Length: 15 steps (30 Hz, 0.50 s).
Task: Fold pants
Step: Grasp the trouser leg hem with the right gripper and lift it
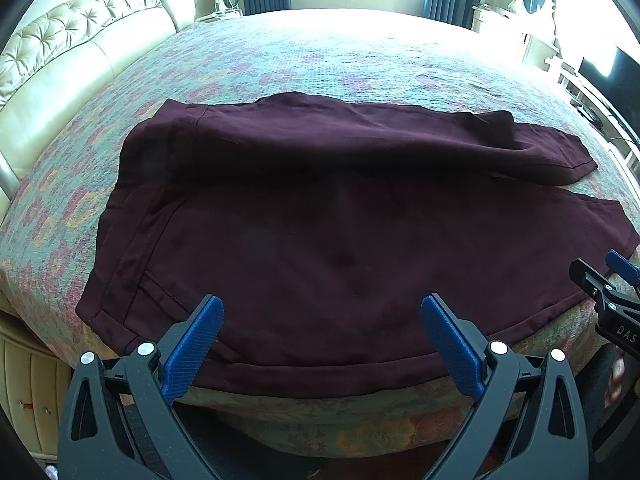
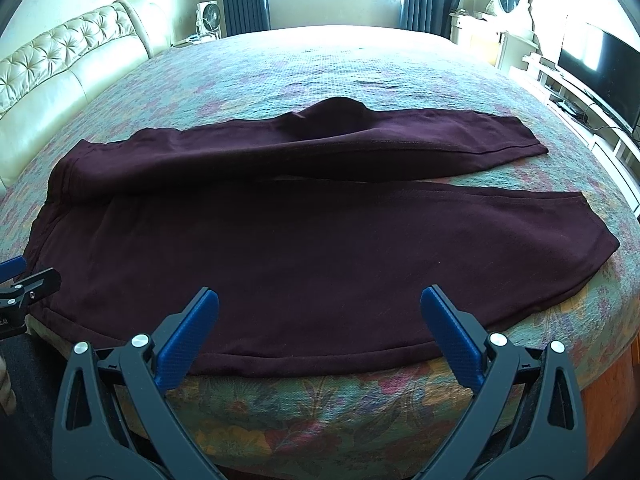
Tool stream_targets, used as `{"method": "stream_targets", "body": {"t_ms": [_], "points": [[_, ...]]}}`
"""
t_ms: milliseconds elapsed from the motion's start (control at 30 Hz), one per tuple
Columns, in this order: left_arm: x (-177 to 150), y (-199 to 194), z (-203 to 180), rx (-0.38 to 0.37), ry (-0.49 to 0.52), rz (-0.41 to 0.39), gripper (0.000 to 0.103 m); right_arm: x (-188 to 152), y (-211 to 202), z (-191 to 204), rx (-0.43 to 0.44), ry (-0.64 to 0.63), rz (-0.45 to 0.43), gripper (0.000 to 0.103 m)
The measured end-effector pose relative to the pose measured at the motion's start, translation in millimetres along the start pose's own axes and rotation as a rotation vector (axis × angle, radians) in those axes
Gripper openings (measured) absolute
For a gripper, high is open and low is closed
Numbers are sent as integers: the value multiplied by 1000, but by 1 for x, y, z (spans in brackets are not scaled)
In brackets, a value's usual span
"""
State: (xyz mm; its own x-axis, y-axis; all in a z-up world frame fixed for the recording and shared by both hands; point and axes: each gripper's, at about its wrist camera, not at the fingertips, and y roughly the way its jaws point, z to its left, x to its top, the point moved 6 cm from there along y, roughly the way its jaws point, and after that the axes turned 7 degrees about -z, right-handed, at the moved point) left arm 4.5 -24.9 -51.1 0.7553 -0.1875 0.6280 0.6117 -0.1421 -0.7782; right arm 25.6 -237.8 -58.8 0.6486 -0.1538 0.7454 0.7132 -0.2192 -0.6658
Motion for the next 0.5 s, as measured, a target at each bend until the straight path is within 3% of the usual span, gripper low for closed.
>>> {"method": "stream_targets", "body": {"t_ms": [167,267,400,500], "points": [[22,-9,17,-43,80,-33,99,27,-1,3,211,-37,2,101],[47,-10,54,-84,75,-58,99,54,5,3,346,-88,-2,101],[91,16,120,-185,40,-9,99,100,33,5,453,-168,26,101],[126,50,166,-293,21,50,99,134,67,6,476,-212,45,101]]}}
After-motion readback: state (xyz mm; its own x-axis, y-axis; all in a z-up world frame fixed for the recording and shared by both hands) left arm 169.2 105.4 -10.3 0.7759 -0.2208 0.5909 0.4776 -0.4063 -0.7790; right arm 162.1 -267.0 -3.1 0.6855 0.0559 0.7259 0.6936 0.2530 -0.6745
